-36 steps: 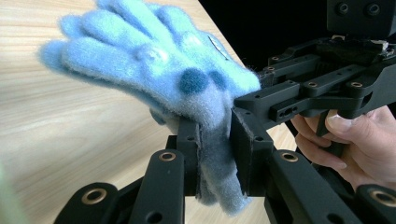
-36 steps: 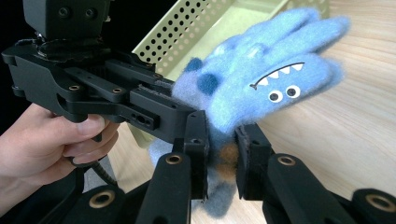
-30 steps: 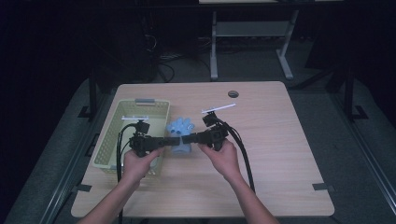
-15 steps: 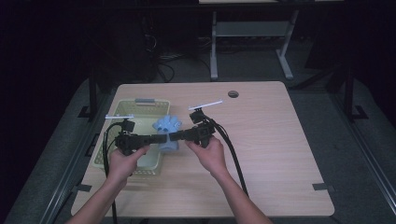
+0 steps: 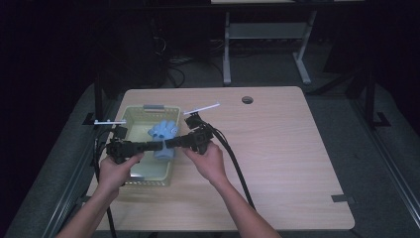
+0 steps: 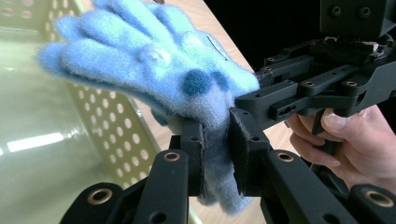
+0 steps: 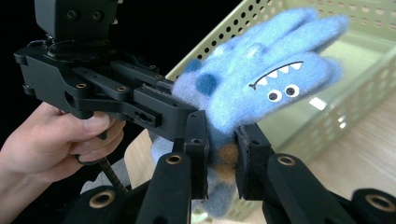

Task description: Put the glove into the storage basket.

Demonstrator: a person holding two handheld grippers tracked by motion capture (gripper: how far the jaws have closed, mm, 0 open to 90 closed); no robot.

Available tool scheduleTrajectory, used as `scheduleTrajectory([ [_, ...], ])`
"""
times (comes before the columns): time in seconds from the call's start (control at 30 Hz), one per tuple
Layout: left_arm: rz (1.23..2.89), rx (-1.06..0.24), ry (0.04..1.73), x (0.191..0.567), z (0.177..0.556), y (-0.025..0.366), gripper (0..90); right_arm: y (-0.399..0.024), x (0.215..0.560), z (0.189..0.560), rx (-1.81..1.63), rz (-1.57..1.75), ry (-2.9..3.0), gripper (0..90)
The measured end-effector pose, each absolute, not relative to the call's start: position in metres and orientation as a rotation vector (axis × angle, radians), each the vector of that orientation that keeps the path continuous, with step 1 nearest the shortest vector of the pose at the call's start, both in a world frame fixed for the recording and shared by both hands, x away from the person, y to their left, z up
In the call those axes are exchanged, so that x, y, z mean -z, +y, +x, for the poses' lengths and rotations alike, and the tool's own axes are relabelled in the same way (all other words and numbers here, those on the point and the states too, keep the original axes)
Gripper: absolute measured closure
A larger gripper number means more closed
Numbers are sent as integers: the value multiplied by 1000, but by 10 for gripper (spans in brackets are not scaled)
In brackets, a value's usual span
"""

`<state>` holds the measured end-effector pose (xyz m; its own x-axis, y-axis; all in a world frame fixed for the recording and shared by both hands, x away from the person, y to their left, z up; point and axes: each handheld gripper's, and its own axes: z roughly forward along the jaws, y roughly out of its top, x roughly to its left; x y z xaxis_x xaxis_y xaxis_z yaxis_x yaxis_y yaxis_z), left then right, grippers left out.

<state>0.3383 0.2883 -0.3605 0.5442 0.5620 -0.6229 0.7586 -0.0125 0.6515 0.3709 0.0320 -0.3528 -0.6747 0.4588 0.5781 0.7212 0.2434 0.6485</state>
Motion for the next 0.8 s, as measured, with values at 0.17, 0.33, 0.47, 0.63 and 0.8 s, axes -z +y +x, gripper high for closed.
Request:
scheduleTrajectory([
  [0.17,1694,231,1124,362,338,300,765,42,355,372,1409,-1085,-2233,773],
  [0.33,1686,237,1142,365,338,309,764,51,360,374,1404,-1076,-2221,773],
  [0.47,1687,241,1157,367,339,316,765,58,362,376,1402,-1079,-2209,773],
  [0.63,1695,245,1177,369,339,323,767,66,367,377,1390,-1069,-2205,772],
  [0.8,1691,250,1192,372,340,329,767,73,372,380,1382,-1068,-2189,773],
])
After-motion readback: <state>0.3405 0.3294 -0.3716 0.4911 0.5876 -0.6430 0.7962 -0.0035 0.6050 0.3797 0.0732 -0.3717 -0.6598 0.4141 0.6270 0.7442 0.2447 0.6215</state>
